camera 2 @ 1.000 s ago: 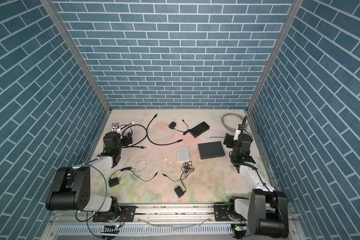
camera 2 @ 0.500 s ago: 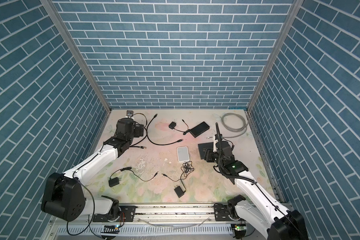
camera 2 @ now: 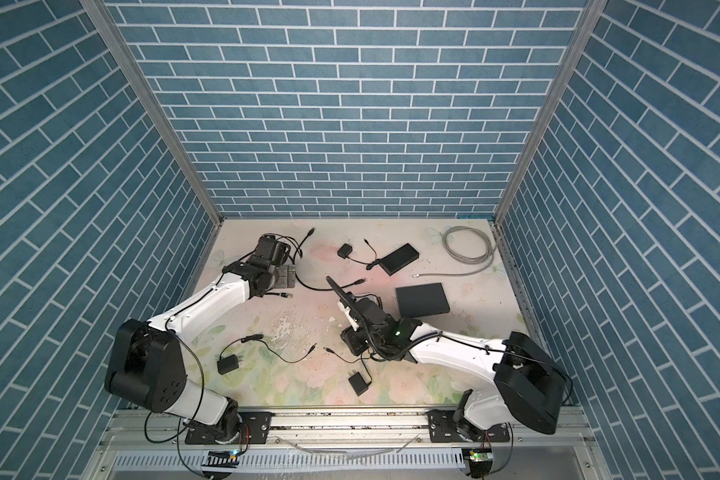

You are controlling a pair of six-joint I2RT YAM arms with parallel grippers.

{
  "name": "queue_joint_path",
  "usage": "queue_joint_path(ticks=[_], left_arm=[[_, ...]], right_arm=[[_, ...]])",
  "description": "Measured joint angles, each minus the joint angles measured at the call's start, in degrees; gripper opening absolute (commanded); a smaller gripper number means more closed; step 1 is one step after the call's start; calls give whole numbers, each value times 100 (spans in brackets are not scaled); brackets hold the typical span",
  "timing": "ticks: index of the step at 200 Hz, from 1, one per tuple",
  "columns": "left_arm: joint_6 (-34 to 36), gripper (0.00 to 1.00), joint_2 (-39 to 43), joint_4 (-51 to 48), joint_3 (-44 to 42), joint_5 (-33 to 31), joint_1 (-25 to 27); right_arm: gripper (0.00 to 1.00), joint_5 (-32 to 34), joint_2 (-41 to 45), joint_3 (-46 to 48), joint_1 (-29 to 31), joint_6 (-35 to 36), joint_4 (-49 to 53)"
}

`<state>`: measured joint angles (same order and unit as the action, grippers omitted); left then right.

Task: Insert the plug into the switch port
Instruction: 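Grasp the black barrel plug with the right gripper while the left arm advances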

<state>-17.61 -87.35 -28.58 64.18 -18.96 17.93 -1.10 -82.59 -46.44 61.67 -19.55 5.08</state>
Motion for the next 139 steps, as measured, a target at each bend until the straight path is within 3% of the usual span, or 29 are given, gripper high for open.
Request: queue_joint_path(ticks=[60,108,139], left_arm=[[-151,98,0,-422,278,140,-363],[-168,98,2,-487,278,280,-522],[-166,98,2,-509,278,365,-520]], right_arm=[[43,-186,-1255,-420,581,485,-291],[38,-52,-1506,-466,621,605,-295],[28,48,-1733,-560,619,706,-254]])
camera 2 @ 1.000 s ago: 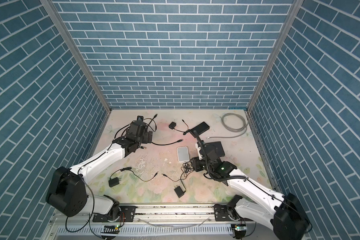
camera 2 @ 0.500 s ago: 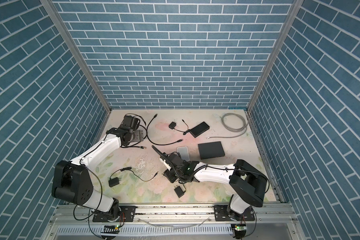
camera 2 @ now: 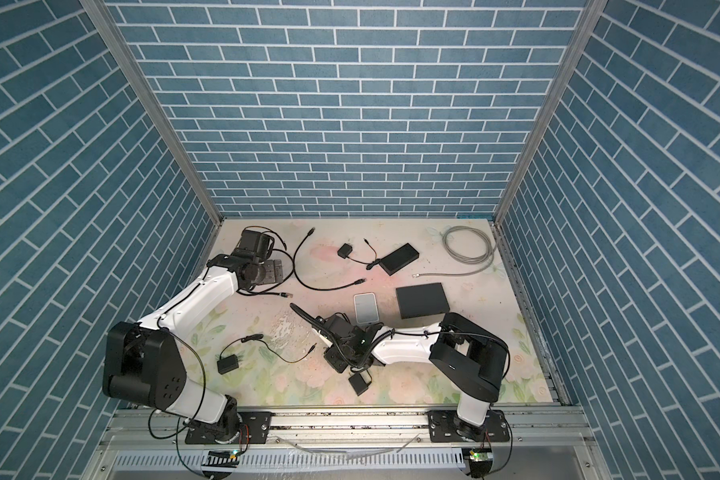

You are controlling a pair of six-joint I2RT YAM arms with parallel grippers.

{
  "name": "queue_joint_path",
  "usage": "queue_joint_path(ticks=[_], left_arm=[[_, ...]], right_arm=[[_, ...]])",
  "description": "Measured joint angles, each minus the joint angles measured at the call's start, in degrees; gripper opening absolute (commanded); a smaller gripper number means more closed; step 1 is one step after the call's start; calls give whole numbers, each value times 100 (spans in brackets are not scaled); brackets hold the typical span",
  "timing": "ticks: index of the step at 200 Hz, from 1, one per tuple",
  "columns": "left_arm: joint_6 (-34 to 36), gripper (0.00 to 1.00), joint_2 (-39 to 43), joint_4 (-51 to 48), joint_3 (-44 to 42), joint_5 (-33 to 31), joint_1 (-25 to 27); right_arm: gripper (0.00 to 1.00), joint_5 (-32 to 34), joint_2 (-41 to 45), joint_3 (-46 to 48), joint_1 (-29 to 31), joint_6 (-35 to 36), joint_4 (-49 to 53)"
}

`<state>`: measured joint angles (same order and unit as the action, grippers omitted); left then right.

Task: Insert the plug into the switch port
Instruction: 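Grasp the black barrel plug with the right gripper while the left arm advances, then carry the barrel plug toward the grey switch while the left gripper reaches over it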

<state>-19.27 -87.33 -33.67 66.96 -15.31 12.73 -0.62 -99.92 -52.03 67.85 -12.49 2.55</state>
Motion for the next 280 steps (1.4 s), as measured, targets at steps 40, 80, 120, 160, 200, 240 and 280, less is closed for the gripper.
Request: queue_joint_path(ticks=[40,80,120,160,200,240,280], left_arm=[[63,97,81,-52,20,-68,0],[151,96,98,-127,160,-232,66],[214,96,90,-181,332,-350,382],[212,98,35,-164,396,-247,470],[195,98,33,-166,396,-125,363],[140,99,33,-164,393,17,221],[101,98,33,-164,387,42,155]], right_arm=[[5,103,-76,-2,0,153,37],[0,264,334,7,-81,210,136],[0,505,1781,-2,-640,205,299],[16,424,2240,-216,-1001,245,597],[31,133,905,-273,-483,398,710],[31,-33,181,-275,-267,402,649],[33,-129,-146,-291,-149,448,540]])
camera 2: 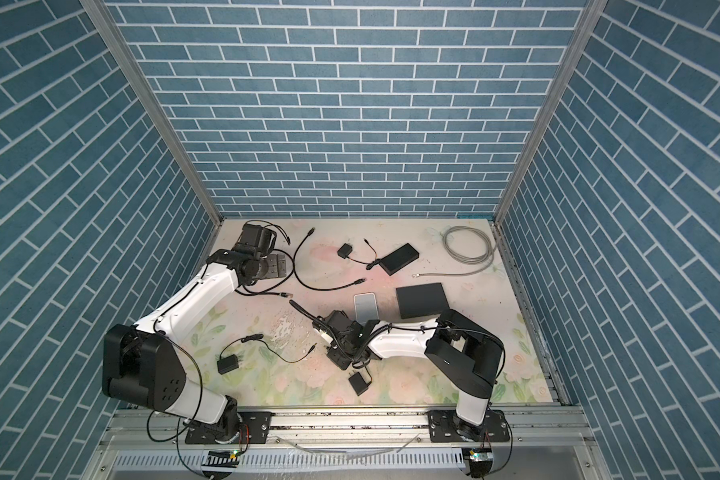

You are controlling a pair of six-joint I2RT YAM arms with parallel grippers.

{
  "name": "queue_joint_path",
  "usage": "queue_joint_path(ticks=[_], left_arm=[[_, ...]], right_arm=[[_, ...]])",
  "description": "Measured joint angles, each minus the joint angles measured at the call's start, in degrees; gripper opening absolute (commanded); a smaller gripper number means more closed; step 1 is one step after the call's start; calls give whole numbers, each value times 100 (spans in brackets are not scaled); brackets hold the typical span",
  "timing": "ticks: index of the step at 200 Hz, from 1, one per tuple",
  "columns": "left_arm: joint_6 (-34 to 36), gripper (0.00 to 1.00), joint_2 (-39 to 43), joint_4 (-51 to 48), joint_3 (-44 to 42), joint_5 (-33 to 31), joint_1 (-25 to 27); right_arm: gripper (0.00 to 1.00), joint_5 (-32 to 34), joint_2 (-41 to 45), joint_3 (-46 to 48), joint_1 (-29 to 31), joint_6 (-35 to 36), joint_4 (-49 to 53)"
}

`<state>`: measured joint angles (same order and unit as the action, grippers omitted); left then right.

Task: Insert the plug into the switch port
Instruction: 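Carry the barrel plug toward the grey switch while the left gripper reaches over it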

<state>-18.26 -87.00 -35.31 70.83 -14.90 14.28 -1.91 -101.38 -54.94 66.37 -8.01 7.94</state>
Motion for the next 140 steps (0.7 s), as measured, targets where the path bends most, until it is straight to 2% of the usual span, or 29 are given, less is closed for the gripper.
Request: queue_joint_path(ticks=[27,87,140], left_arm=[[-9,98,0,-2,-33,0,-44],[-17,98,0,-4,-44,0,-50],[39,95,-2,4,-66,50,-7]], right_arm=[[31,-35,-79,-48,79,50,-90],[0,39,-269,-212,125,138,-238],[0,354,59,-199,133,232,-15]])
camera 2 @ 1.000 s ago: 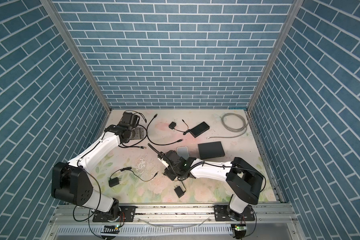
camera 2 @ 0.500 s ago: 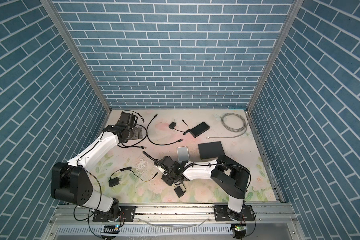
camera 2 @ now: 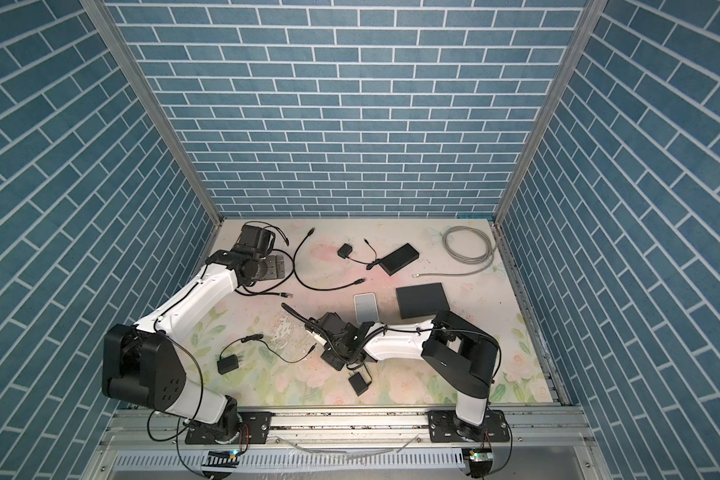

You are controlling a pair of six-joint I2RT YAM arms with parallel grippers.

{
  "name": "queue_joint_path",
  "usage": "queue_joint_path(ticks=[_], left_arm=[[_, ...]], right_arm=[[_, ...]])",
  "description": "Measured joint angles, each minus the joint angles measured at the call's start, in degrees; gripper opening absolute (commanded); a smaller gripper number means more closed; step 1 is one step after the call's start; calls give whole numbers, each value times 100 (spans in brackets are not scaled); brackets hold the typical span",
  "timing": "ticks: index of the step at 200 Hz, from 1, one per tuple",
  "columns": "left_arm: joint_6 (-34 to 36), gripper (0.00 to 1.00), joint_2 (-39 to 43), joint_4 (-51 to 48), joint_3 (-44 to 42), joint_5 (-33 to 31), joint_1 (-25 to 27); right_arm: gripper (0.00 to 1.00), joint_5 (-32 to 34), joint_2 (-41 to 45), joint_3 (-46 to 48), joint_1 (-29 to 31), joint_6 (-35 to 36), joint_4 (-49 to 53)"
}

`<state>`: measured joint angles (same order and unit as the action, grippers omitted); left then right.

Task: Insert the plug into the switch port
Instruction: 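Carry the barrel plug toward the grey switch while the left gripper reaches over it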

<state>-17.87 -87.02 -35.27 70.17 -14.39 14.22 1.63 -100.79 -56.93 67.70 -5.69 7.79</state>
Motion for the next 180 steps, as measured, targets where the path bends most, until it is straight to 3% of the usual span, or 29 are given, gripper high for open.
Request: queue_joint_path(ticks=[39,88,136,180], left_arm=[[223,95,-273,50,254,216,601],[479,95,-1038,177,1121,730,1244],[612,96,-2122,442,2253,984,2107],[654,96,-3432,734,3364,1235,3014]], right_arm=[[0,190,1303,-9,-238,0,177],[0,901,3097,533,-1209,-214,551],[0,2192,4483,1331,-2400,-1233,1749],[0,2708,4769,2024,-3512,-2354,2520]])
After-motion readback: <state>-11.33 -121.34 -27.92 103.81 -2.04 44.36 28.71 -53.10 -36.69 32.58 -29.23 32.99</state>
